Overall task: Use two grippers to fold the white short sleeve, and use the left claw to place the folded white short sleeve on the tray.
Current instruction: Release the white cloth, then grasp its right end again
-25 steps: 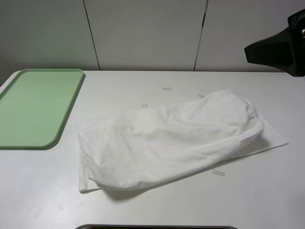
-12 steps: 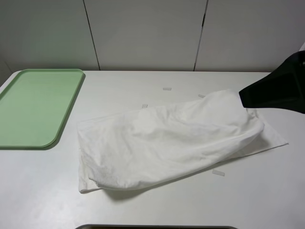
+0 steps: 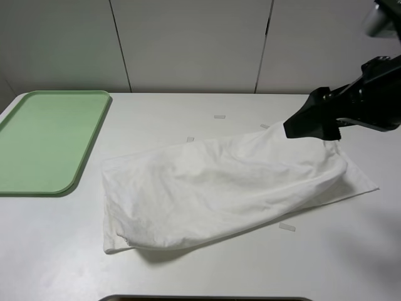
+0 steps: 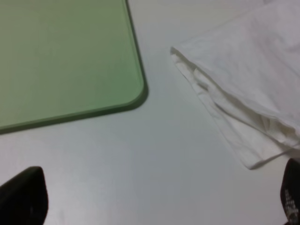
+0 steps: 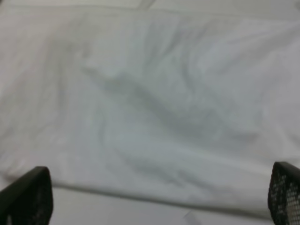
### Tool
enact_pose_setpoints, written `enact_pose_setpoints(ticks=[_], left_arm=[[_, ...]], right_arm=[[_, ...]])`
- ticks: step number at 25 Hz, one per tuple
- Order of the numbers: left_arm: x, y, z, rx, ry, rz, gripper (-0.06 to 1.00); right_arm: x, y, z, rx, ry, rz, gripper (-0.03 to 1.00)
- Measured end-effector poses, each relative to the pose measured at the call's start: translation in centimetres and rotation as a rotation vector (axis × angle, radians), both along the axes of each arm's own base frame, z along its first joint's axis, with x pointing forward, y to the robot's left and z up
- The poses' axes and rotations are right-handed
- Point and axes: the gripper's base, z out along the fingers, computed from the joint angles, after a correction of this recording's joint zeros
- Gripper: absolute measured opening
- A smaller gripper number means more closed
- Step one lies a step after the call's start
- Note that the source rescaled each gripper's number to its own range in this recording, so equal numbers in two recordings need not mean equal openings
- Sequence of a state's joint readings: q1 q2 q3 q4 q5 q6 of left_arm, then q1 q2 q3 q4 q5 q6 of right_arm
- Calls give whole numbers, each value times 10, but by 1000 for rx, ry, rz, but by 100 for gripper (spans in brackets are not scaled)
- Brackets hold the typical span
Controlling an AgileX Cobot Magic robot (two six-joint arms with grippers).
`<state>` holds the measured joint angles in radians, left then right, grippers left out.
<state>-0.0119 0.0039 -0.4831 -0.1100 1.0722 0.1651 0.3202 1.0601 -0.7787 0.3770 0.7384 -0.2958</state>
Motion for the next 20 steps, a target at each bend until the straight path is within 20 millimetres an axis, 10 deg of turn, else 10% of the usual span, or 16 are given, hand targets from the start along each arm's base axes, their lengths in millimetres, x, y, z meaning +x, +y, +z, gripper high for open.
enact_pose_setpoints(ticks=[10,20], left_arm=[[0,0,0,0,0,0,100],[0,0,0,0,0,0,100]], right_arm=[[67,-13,-55,-131,18,-59,100],[145,-58,-58,-221,59,-149,100]])
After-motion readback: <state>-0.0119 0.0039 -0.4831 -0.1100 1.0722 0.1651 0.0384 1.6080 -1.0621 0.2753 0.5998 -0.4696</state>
